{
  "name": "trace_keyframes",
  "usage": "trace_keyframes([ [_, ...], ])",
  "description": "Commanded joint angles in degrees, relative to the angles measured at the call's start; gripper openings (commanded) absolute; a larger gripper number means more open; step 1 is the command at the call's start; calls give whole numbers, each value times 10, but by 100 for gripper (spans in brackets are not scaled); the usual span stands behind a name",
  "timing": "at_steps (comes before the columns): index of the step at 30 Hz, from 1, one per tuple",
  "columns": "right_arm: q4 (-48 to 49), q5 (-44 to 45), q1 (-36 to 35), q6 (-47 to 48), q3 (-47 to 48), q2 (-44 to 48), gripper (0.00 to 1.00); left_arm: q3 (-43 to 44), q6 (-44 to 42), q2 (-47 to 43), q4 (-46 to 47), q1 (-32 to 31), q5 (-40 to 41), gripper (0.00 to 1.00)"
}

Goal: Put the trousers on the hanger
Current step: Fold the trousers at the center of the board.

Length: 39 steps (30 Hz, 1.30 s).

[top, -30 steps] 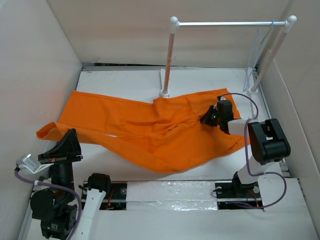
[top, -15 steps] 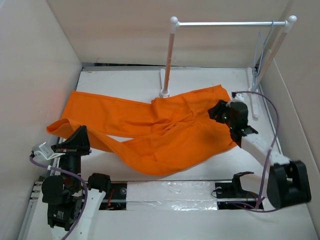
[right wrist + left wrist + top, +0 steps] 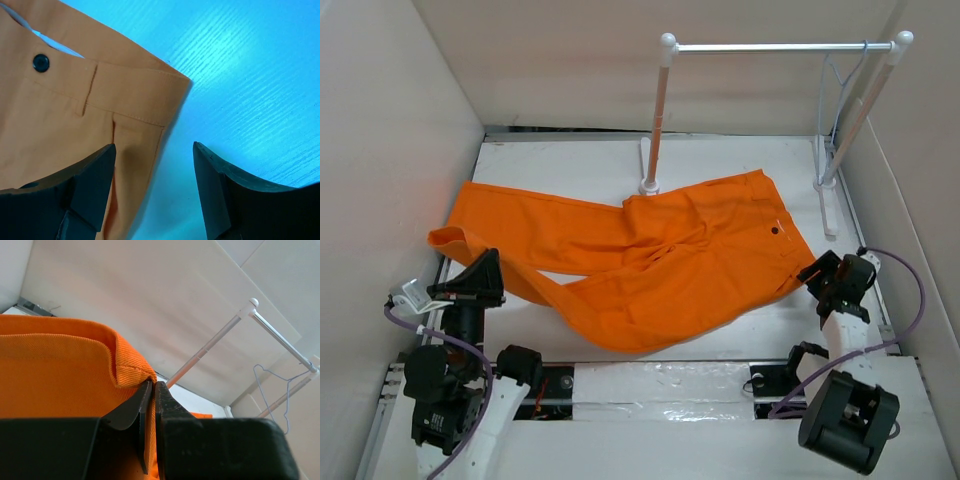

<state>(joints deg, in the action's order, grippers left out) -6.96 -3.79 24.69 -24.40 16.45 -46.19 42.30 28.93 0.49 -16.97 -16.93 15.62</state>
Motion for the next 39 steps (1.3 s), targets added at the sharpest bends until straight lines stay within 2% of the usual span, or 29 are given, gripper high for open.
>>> trace_keyframes([
  [1, 31, -48, 18, 2, 7, -50, 69, 0, -5, -114, 36, -6, 15, 0],
  [3, 35, -64, 18, -2, 17, -83, 68, 0, -5, -115, 36, -6, 17, 0],
  [6, 62, -89, 18, -14, 23, -134, 59, 1, -5, -116, 35, -6, 21, 0],
  [7, 63, -91, 18, -18, 24, -144, 51, 1, -5, -117, 34, -6, 22, 0],
  [8, 70, -90, 18, -23, 24, -147, 23, 1, -5, -117, 34, -6, 23, 0],
  [10, 52, -79, 23, -28, 34, -124, 3, 1, -4, -117, 32, -6, 28, 0],
  [11, 38, -70, 29, -31, 39, -104, 0, 1, -2, -117, 31, -6, 28, 0],
  [13, -24, -48, 38, -32, 58, -47, 0, 1, -1, -117, 29, -6, 31, 0],
  [14, -48, -13, 45, -32, 67, 24, 0, 1, 1, -117, 30, -6, 31, 0],
  [19, -211, 115, 50, -20, 154, 211, 0, 1, 10, -117, 26, -25, 59, 0],
  [21, -286, 148, 50, -9, 221, 207, 0, 4, 14, -117, 19, -31, 79, 0],
  [26, -383, 211, 45, 16, 312, 217, 0, 19, 20, -106, -1, -61, 121, 0],
  [28, -408, 205, 32, 22, 347, 208, 0, 36, 21, -89, -17, -67, 147, 0],
  [34, -349, 173, 17, 99, 342, 178, 0, 69, 19, -3, -60, -72, 240, 0],
  [38, -268, 151, 17, 61, 335, 113, 0, 75, 14, 86, -46, -72, 288, 0],
  [39, -253, 143, 17, 51, 339, 60, 0, 83, 16, 110, -38, -72, 296, 0],
])
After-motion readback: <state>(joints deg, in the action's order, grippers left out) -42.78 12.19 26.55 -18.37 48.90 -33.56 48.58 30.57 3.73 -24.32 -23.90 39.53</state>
